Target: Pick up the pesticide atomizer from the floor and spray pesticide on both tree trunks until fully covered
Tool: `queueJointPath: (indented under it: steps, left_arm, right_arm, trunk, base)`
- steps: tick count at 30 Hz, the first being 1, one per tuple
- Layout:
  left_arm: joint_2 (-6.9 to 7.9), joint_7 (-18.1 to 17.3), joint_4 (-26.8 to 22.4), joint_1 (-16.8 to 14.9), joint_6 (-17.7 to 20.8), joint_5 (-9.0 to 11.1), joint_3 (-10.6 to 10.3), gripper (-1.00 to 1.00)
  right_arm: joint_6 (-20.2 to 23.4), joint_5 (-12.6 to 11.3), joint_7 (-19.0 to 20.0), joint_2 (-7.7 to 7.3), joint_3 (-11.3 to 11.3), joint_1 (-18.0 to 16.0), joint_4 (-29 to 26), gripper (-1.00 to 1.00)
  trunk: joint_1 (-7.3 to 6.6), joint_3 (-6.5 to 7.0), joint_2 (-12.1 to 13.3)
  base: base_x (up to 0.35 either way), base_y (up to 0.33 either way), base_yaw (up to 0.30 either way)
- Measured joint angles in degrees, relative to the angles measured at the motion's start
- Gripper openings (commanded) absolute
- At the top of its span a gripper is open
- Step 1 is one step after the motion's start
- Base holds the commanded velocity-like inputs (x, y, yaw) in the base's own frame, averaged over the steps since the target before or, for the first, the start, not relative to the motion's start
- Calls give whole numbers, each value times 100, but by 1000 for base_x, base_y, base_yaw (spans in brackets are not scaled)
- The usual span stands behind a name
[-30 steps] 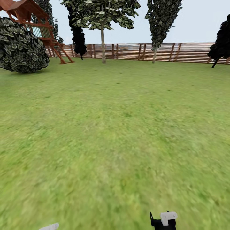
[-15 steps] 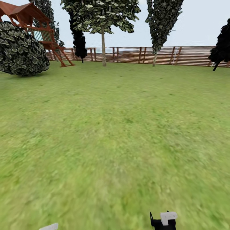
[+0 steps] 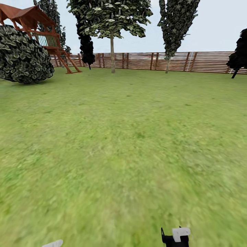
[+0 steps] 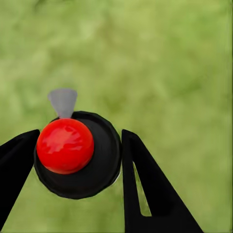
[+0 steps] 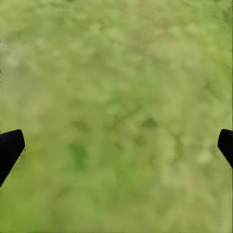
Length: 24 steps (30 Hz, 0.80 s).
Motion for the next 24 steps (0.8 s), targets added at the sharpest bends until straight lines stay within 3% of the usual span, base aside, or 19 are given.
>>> queueJointPath:
  steps: [24]
  left_arm:
    - [6,0,1,2,-5,2,1,-100]
  right_arm:
    - [21,6,22,-16,4,1,45,100]
  trunk:
    - [0,0,0]
  base:
    - [339,-83,6]
